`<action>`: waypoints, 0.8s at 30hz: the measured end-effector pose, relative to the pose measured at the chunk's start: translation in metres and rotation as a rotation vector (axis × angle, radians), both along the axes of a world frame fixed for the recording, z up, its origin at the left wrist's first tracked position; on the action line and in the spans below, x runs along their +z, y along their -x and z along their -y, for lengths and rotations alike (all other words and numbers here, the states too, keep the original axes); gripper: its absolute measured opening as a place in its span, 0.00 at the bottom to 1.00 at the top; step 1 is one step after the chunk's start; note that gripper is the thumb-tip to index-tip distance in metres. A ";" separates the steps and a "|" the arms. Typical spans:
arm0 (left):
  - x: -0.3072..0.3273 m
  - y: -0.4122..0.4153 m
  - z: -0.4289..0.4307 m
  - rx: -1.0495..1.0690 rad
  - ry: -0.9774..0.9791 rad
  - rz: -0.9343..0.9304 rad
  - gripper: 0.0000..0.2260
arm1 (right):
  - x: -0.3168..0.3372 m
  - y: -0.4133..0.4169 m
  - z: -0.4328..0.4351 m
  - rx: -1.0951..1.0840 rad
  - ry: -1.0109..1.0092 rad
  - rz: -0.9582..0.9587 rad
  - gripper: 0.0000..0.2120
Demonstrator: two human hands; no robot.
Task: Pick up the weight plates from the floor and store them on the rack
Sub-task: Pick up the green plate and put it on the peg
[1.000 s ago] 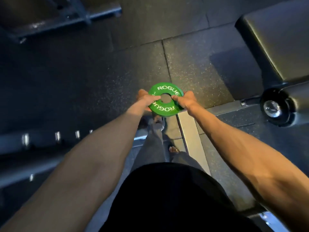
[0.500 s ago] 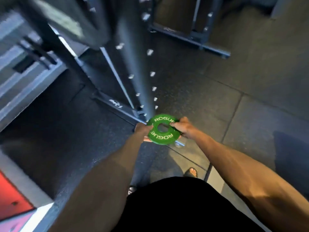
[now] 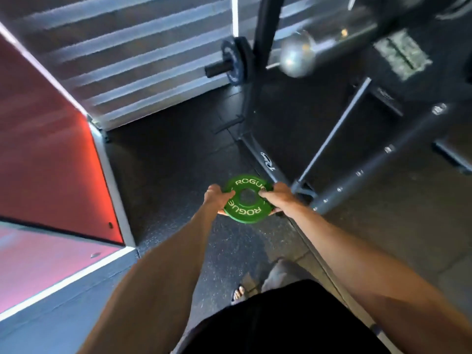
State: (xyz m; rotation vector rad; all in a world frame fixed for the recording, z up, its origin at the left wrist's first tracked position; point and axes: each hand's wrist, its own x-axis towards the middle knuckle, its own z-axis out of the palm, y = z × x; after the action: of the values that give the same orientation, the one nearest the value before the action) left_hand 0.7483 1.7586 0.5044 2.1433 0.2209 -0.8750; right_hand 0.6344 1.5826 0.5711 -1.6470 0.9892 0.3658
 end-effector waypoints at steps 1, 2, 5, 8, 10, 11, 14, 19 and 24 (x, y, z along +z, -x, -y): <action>0.000 -0.014 -0.011 0.004 -0.004 0.026 0.22 | -0.001 -0.018 -0.010 0.028 0.021 0.017 0.13; 0.015 -0.023 -0.022 0.010 -0.013 0.051 0.18 | -0.002 -0.035 -0.018 0.059 0.043 0.028 0.14; 0.032 -0.061 -0.047 0.035 -0.047 0.118 0.19 | -0.015 -0.091 -0.037 0.125 0.128 0.079 0.15; 0.045 -0.113 -0.057 0.002 -0.074 0.176 0.22 | -0.040 -0.154 -0.039 0.153 0.202 0.138 0.19; 0.051 -0.152 -0.058 -0.016 -0.082 0.229 0.22 | -0.046 -0.195 -0.041 0.139 0.204 0.167 0.18; 0.054 -0.170 -0.056 -0.028 -0.088 0.245 0.22 | -0.042 -0.214 -0.042 0.132 0.207 0.178 0.18; 0.059 -0.230 -0.042 -0.046 -0.082 0.257 0.22 | -0.042 -0.269 -0.034 0.089 0.217 0.198 0.20; 0.069 -0.320 -0.010 -0.164 -0.066 0.254 0.20 | 0.005 -0.331 -0.026 -0.014 0.250 0.212 0.08; 0.077 -0.392 0.018 -0.338 -0.035 0.255 0.17 | 0.022 -0.381 -0.006 -0.094 0.296 0.150 0.17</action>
State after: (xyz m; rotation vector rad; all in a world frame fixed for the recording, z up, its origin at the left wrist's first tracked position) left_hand 1.1402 1.7402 0.5818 2.3379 -0.2643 -0.7739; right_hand 1.0151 1.5887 0.5930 -1.8545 1.0383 0.0312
